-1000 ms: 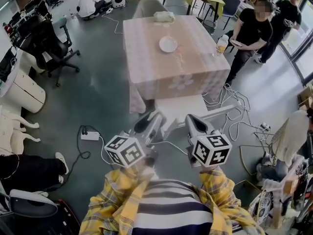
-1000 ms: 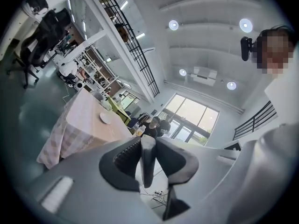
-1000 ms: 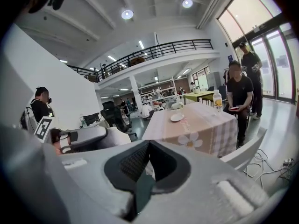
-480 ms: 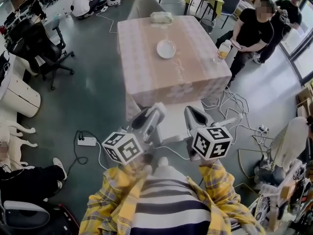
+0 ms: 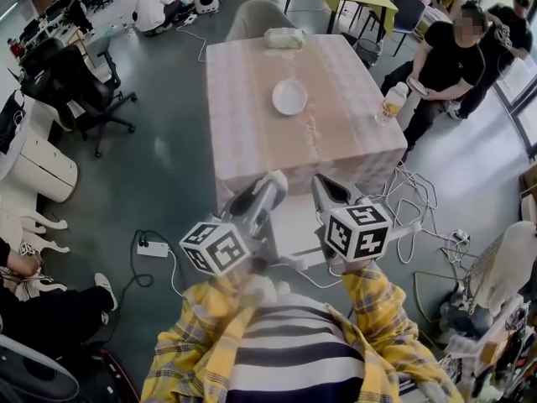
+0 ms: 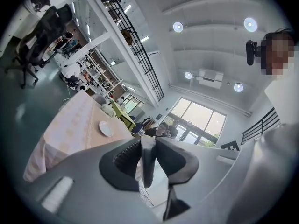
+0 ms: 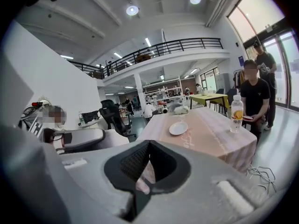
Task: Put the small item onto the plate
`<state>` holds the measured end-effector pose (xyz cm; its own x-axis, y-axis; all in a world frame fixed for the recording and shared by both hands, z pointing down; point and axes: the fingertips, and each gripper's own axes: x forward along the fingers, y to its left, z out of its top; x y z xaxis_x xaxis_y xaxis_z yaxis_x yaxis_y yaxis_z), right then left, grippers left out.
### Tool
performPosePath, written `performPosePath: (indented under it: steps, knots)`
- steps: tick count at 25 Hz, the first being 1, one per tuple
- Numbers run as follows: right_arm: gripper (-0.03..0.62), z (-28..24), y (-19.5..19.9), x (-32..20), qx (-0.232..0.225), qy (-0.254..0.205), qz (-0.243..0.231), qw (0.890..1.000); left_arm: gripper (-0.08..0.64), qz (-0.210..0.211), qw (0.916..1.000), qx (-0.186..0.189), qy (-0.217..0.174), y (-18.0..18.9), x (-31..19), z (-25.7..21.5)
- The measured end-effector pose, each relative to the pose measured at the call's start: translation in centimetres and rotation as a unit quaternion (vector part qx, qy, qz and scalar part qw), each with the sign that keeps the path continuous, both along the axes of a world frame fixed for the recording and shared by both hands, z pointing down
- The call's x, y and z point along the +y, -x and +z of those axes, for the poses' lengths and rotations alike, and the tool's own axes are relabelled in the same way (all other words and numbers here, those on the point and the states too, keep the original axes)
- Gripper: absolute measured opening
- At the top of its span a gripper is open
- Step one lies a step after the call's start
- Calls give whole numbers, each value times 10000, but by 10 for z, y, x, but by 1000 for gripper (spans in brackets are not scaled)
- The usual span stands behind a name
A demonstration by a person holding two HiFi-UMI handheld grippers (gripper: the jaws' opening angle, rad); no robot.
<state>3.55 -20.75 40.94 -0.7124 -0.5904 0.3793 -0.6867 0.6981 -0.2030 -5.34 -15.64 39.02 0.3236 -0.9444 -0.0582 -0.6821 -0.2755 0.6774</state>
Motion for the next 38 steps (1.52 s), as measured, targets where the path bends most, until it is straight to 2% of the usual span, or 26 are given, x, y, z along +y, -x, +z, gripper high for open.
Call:
performPosePath:
  steps: [9,20,25,31,35,38]
  knots:
    - [-3,10,23,-42,59,154,160,9997,86,215,9997,-60,95,22,-53,6]
    - [-3,36,62,-138,268,437,773,9957,86,667,9972,91,340,71,-173,29]
    - [-3,51,83,-180,417,561,892,9936,86,784,9956,138,494,87,-225,45]
    - [-3,69,92,-221,639,632,974,9912,86,1116,9918,-78,618,78,-268,63]
    - [-3,81,93,-244,558,719,1097,9898,86,1215,9897,-366,669,76,-298,78]
    - [-3,96,91,-258,720,826,1211,9866,86,1222,9888,-408,746,77,-320,89]
